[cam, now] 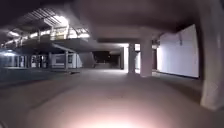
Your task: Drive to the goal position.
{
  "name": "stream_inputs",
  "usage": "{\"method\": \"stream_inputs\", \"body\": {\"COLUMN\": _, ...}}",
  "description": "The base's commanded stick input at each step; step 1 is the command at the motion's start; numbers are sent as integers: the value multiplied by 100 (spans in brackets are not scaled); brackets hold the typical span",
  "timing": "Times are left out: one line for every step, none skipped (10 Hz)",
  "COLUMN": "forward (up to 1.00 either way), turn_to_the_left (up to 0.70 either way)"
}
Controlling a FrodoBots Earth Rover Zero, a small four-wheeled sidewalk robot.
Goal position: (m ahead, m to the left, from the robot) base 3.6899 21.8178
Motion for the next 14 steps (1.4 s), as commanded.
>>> {"method": "stream_inputs", "body": {"forward": 100, "turn_to_the_left": -4}}
{"method": "stream_inputs", "body": {"forward": 100, "turn_to_the_left": -4}}
{"method": "stream_inputs", "body": {"forward": 100, "turn_to_the_left": -4}}
{"method": "stream_inputs", "body": {"forward": 100, "turn_to_the_left": -2}}
{"method": "stream_inputs", "body": {"forward": 100, "turn_to_the_left": 0}}
{"method": "stream_inputs", "body": {"forward": 100, "turn_to_the_left": 0}}
{"method": "stream_inputs", "body": {"forward": 100, "turn_to_the_left": 0}}
{"method": "stream_inputs", "body": {"forward": 100, "turn_to_the_left": 0}}
{"method": "stream_inputs", "body": {"forward": 100, "turn_to_the_left": 0}}
{"method": "stream_inputs", "body": {"forward": 100, "turn_to_the_left": 0}}
{"method": "stream_inputs", "body": {"forward": 100, "turn_to_the_left": 0}}
{"method": "stream_inputs", "body": {"forward": 100, "turn_to_the_left": 0}}
{"method": "stream_inputs", "body": {"forward": 100, "turn_to_the_left": 0}}
{"method": "stream_inputs", "body": {"forward": 100, "turn_to_the_left": 0}}
